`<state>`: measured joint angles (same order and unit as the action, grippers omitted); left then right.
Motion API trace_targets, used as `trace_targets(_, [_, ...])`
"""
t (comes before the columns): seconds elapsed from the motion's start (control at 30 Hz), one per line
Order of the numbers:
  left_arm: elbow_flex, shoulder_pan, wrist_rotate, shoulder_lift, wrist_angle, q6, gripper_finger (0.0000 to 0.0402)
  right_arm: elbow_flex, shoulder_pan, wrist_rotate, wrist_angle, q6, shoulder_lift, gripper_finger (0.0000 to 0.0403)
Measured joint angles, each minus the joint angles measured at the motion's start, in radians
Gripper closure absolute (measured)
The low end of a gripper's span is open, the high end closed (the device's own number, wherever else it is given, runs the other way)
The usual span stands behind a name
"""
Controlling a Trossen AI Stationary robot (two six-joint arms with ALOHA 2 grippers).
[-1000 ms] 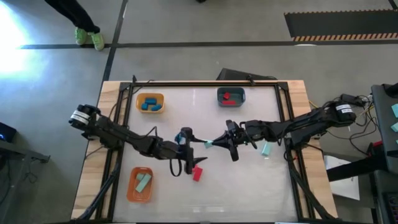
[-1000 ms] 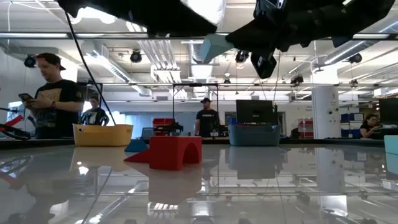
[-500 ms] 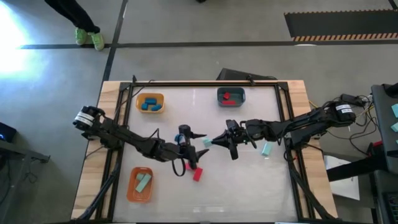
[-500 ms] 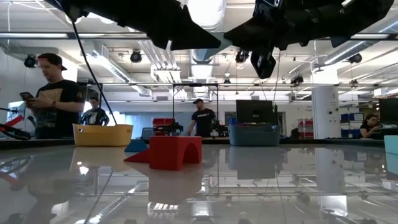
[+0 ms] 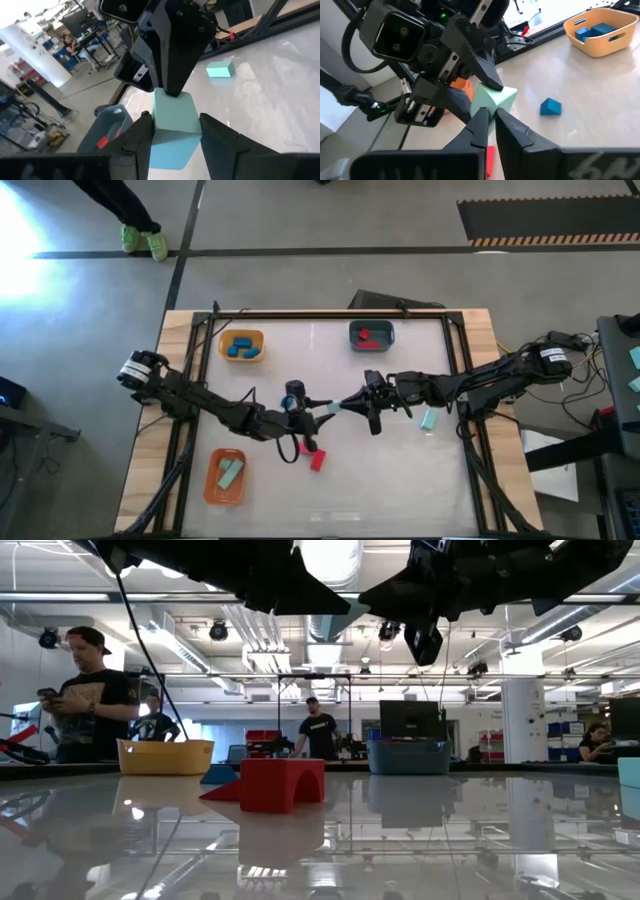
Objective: Sort & place blocks by color
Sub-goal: Put the left light blue block into the orange bin, then put the blue block into the yellow bin
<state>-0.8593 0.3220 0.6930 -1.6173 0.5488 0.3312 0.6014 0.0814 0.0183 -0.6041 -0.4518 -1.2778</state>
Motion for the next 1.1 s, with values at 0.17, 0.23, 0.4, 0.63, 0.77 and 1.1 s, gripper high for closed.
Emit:
trace_targets(0.17, [0.000,0.012,-0.003,0.006,-0.031,-0.121,0.0282,0.000,-0.010,-0.006,0.008,0.007,0.011,0.0338])
trace_targets(0.23, [0.000,0.025,-0.022,0.029,-0.080,-0.190,0.0282,0.000,-0.017,-0.008,0.012,0.016,0.027,0.0313])
trace_targets(0.4, [-0.062,0.053,-0.161,0.125,-0.513,-0.562,0.0282,0.000,-0.034,-0.019,0.099,0.055,0.093,0.0257])
trace_targets(0.63, [-0.227,0.125,-0.695,0.184,-1.421,-1.418,0.0282,0.000,-0.039,-0.020,0.184,0.088,0.150,0.0218])
trace_targets(0.77, [-0.229,0.227,-0.855,0.193,-1.566,-1.584,0.0282,0.000,-0.039,-0.020,0.188,0.106,0.147,0.0216])
trace_targets(1.1, [-0.144,0.302,-0.981,0.190,-1.592,-1.772,0.0184,0.000,-0.039,-0.020,0.187,0.112,0.137,0.0216])
